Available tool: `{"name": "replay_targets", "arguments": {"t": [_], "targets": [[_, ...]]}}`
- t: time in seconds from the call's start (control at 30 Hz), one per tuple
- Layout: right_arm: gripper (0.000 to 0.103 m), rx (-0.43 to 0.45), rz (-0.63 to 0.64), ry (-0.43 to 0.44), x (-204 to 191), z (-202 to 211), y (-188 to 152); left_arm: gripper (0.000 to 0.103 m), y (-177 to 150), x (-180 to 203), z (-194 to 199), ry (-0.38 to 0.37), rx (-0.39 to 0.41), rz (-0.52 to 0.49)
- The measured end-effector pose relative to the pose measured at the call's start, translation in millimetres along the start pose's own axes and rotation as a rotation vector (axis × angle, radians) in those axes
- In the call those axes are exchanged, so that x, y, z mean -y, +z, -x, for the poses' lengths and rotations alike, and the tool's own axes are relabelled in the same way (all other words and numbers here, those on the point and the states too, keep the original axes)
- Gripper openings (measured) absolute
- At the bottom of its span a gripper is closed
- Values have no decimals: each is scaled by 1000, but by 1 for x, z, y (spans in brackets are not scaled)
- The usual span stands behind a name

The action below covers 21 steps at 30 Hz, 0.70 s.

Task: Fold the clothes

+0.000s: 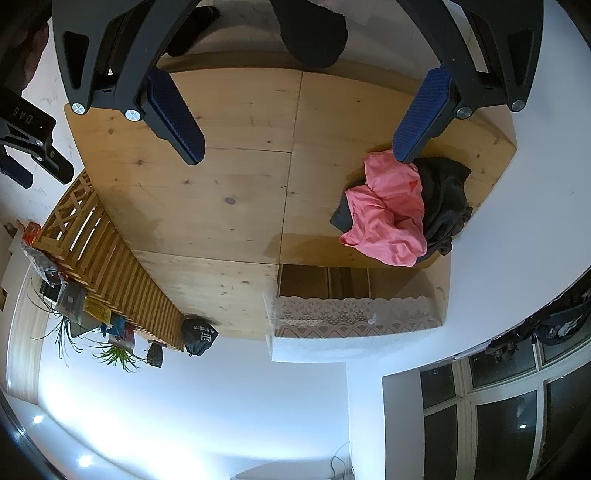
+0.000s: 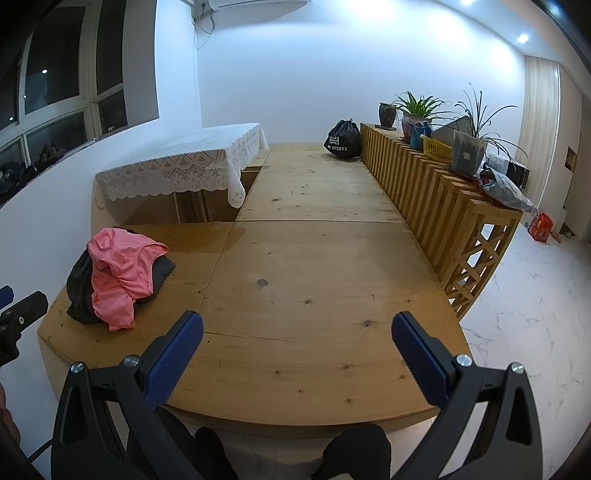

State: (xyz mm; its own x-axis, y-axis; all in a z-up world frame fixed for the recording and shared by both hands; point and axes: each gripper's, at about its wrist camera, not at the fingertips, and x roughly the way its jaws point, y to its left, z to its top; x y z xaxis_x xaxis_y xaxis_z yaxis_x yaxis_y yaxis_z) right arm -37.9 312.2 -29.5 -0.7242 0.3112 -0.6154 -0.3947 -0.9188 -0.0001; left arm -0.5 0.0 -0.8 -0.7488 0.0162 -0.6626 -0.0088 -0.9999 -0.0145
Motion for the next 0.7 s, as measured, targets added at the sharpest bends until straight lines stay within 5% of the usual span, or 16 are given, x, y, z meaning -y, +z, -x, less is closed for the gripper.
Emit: {"name": "replay_targets", "arguments": {"t": [0.7], "targets": [[103,39,-21,-11,10,4,1,103,-2,-2,-10,-35,-12,-1]]}}
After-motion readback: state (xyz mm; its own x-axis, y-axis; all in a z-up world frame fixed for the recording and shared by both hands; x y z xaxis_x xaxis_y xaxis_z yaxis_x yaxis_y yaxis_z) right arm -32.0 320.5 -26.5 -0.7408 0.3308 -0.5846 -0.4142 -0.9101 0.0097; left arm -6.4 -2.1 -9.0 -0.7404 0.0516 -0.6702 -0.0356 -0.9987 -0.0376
